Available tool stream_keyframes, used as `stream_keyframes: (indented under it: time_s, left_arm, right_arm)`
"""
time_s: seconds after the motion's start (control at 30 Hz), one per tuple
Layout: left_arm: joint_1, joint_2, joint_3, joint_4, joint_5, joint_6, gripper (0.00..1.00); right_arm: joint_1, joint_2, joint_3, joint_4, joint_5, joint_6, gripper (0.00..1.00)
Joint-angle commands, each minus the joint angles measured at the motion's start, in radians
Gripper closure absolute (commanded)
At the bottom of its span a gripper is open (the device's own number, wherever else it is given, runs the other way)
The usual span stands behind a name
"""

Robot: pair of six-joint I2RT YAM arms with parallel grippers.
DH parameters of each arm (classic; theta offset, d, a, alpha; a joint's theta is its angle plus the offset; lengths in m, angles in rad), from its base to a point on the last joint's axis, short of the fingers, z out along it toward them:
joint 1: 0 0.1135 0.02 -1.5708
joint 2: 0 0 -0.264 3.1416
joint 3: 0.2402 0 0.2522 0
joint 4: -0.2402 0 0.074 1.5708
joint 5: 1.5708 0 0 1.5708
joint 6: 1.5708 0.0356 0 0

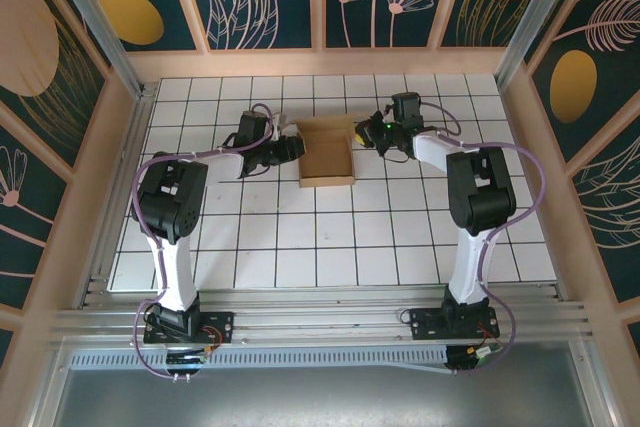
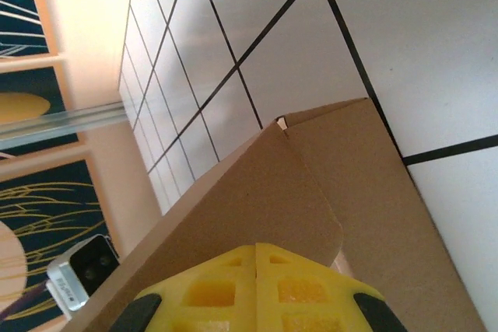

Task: Fold the paper box

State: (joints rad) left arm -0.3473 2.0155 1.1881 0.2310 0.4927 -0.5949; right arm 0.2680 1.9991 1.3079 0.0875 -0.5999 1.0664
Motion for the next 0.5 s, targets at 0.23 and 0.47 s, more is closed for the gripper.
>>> stream_keyframes:
  time_s: [0.23,0.47]
  left_arm:
    - [-0.018,0.010,0.031,0.011,0.029,0.023,0.64]
    - [-0.019,0.005,0.038,0.004,0.029,0.024,0.64]
  right_arm:
    - [0.031,-0.026,-0.075,0.159,-0.048,0.364,0.92]
    - [0.033,-0.001,-0.073,0.220,-0.045,0.476,0.90]
